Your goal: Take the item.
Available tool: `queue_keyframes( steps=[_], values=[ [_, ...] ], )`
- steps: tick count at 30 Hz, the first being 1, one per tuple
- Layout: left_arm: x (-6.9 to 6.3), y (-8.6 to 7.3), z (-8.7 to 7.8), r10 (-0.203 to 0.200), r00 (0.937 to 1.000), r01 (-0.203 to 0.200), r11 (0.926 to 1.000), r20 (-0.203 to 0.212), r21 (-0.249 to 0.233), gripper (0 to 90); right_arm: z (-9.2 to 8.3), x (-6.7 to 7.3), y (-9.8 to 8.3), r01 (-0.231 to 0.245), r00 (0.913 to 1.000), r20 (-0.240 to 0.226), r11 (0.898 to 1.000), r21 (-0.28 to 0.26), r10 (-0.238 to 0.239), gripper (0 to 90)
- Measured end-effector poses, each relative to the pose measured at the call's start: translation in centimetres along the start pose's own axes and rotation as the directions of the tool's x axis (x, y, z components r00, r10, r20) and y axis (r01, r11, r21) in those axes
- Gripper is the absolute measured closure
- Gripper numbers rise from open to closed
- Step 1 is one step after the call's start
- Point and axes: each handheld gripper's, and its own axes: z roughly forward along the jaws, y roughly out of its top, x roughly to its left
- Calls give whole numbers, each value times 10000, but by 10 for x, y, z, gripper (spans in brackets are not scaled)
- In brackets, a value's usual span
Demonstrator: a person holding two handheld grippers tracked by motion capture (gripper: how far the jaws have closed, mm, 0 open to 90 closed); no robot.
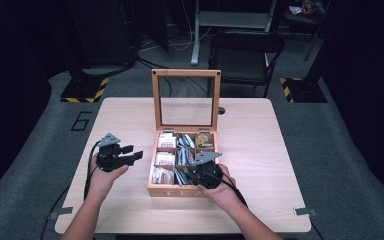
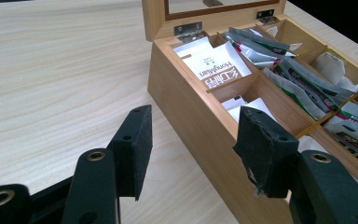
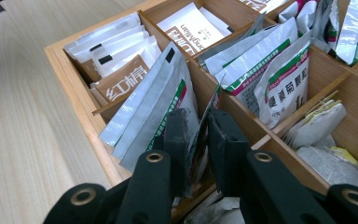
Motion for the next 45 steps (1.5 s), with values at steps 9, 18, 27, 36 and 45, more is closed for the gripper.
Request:
queue_keyframes(
  steps=[9,18,27,36,45],
  values=[
    [2,-3,-4,-183,9997,182,9998,-175,-63,457,7,-1,1,26,9998,-216,10000,41,-25,771],
    [6,-7,-11,-354,9989,351,9993,-293,-115,456,13,-2,4,155,9996,-249,9998,120,-152,887],
    [7,-8,-11,-377,9987,374,9993,-343,-93,456,12,-1,6,62,9992,-392,9998,189,-55,897],
    [7,-8,-11,-403,9984,395,9990,-397,-210,455,3,-2,11,-6,9971,-763,10000,-93,-2,900],
    [9,-8,-13,-442,9983,437,9989,-372,-157,455,-9,-3,20,-96,9961,-880,9995,-302,69,900]
  ],
)
